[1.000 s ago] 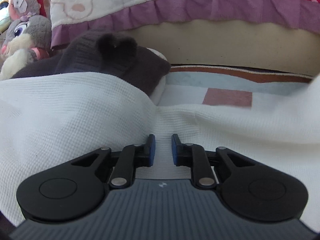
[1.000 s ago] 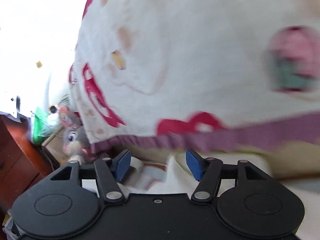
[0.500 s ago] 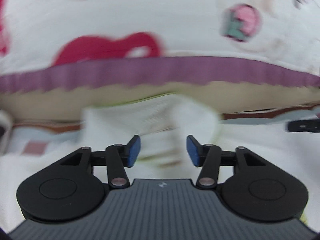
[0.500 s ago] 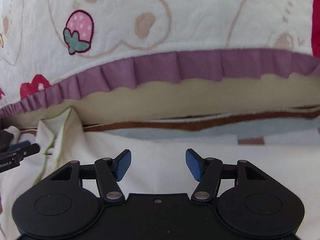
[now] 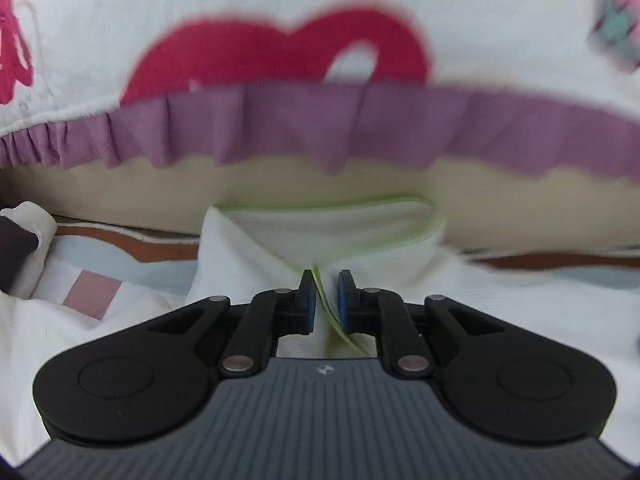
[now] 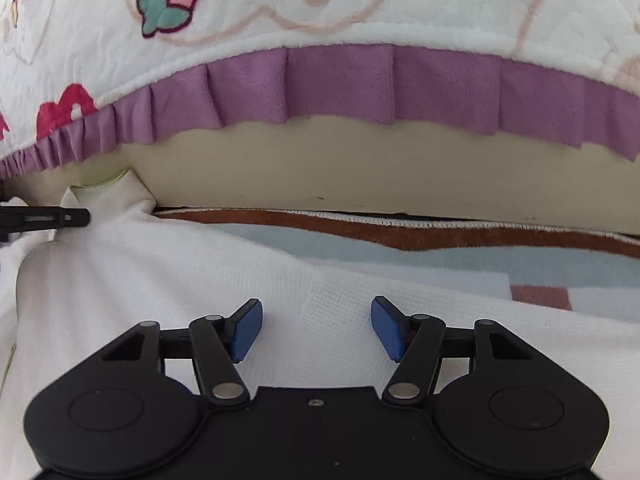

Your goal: Fold clothes

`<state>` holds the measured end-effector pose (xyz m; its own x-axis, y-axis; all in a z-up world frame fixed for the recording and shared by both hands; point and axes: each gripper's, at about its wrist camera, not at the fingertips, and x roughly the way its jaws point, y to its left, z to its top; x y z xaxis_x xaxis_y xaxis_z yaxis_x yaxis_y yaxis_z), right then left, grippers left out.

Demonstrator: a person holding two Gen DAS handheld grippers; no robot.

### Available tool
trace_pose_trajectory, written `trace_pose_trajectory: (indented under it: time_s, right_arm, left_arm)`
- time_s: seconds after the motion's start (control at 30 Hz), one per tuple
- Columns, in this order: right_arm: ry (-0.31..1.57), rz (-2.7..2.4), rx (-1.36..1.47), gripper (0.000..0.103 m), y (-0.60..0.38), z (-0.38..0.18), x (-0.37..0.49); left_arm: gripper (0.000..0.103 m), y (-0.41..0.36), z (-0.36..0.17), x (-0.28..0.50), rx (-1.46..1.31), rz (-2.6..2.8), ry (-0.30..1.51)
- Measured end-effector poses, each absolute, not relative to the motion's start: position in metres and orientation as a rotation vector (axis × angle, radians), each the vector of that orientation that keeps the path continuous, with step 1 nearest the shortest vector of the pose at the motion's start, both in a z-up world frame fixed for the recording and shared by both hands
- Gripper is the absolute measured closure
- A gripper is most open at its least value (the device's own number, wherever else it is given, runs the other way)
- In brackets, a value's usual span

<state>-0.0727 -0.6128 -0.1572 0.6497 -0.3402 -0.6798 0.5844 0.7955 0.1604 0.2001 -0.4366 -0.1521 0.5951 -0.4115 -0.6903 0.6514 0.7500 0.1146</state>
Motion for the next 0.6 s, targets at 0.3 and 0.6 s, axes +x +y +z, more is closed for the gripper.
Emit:
trace_pose_trajectory:
  time_s: [0.3, 0.6]
  right_arm:
    - [0.643, -0.542, 0.455, 0.037, -0.611, -0.133, -0.07]
    - [0.545, -0.136, 0.769, 0.037, -0.538, -0.087, -0.094]
  left_arm:
    - [0.08, -0.321, -0.054, 0.143, 0.459, -0.464, 0.606]
    - [0.08, -0.146, 0.062, 0.051, 0.475, -0.218, 0.642]
